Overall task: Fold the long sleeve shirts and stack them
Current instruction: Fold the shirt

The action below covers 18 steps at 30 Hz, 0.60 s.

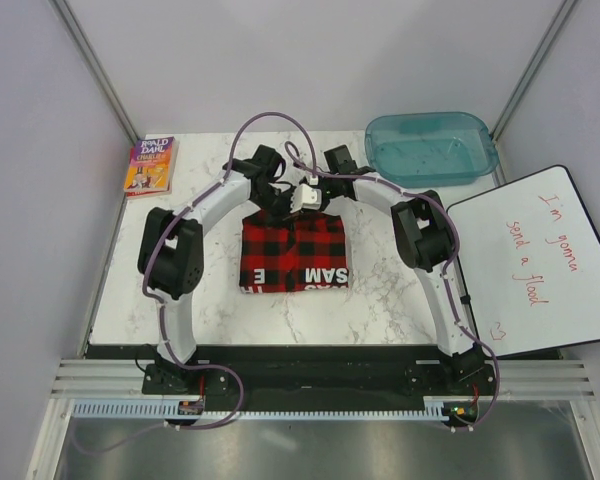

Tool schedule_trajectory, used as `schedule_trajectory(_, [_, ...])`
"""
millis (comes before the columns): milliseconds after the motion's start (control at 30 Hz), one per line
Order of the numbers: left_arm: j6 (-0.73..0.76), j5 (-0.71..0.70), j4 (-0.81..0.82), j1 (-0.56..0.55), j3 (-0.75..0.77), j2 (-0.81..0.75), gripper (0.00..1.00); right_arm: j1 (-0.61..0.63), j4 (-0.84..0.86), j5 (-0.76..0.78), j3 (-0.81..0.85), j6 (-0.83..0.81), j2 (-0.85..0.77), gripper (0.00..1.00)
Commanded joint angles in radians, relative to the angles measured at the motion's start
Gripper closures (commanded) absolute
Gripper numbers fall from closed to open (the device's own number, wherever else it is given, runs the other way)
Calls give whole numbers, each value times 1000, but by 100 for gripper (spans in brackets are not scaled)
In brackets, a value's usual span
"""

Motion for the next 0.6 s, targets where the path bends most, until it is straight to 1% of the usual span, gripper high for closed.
schedule_trajectory(0, [20,-29,129,15,-7,46,98,17,-69,-34,-22,-75,-51,100])
schedule_trajectory(133, [30,-21,132,7,-48,50,98,26,-82,-46,-72,-83,-86,100])
schedule_trajectory(167, [33,-18,133,6,-84,42,98,26,-84,-50,-83,-78,-92,100])
schedule_trajectory(233, [35,-12,140,-2,-131,10,98,26,-84,-57,-126,-72,-117,100])
schedule_trajectory(367, [46,-3,155,-31,-292,-64,98,29,-93,-77,-217,-64,-178,100])
schedule_trajectory(467, [14,14,166,-59,-364,-116,98,29,-95,-90,-295,-63,-235,100])
schedule_trajectory(567, [-3,36,166,-85,-424,-173,98,28,-101,-95,-320,-35,-275,96])
